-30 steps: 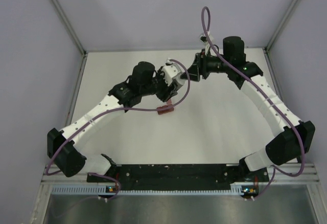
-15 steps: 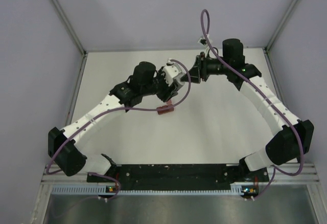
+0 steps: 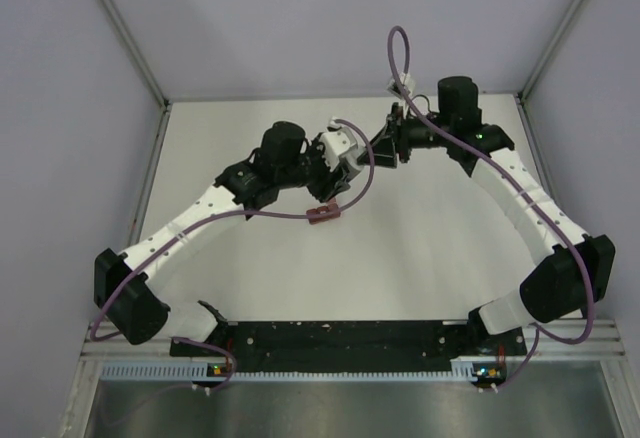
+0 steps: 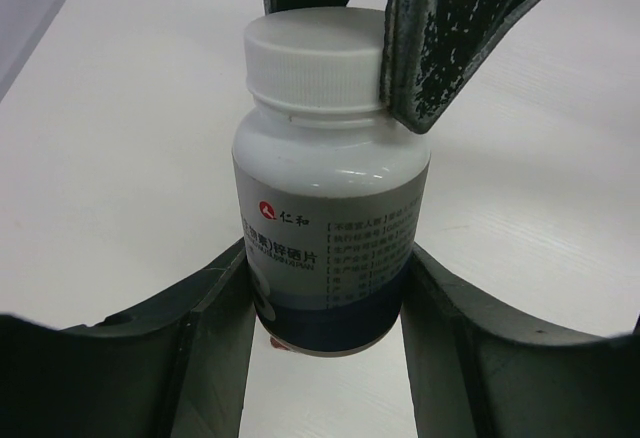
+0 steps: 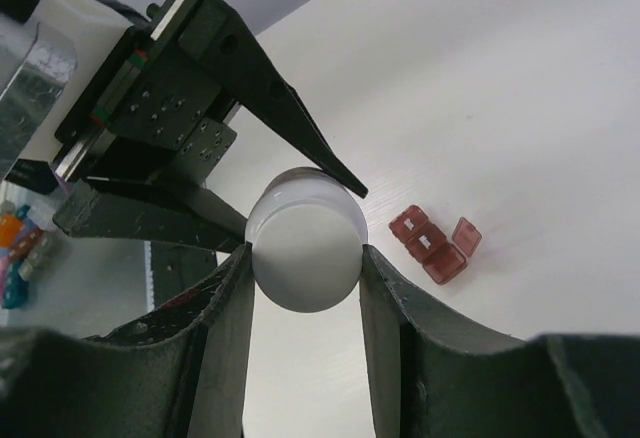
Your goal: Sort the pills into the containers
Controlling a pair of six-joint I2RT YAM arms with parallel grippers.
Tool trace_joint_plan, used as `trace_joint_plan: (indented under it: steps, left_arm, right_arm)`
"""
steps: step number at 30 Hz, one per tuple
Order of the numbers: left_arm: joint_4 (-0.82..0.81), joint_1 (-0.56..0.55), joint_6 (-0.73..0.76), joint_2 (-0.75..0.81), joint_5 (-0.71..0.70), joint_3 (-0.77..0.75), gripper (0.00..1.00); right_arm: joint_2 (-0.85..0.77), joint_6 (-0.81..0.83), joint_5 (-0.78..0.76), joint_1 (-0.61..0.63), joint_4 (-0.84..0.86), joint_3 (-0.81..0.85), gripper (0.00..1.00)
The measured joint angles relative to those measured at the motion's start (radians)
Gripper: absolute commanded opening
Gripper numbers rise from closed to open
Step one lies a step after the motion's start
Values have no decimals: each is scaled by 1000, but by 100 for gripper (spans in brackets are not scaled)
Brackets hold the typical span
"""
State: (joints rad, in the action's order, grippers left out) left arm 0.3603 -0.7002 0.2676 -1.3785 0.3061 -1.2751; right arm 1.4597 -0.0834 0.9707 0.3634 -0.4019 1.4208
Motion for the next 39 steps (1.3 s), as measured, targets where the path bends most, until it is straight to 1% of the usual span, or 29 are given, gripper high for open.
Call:
trace_joint_plan:
  steps: [8,13,18,22,27,28,33,39]
  left_arm:
    - [42,10,38,4,132,10,0]
    - [76,18,65,9,206,10,0]
    - [96,25,81,9,267,10,0]
    - [101,31,96,9,310,10,0]
    - [108,31,101,9,341,10,0]
    - [111,31,101,9,346,10,0]
    - [124,32,101,9,360,9,0]
    - [128,32,100,9,364,5,0]
  right_arm:
    - [0,309,87,0,-175,35,22]
    - [-4,447,127,0,-254,42,22]
    - [-14,547,154,0,-309,42,22]
    - [-27,616,163,0,-341,42,28]
    - [-41,679,168,1,-375,42,43]
    - [-42,690,168,1,-384,43,45]
    - [-49,720,160,1,-407,48,46]
    - [-55,731,155,1,-415,48,36]
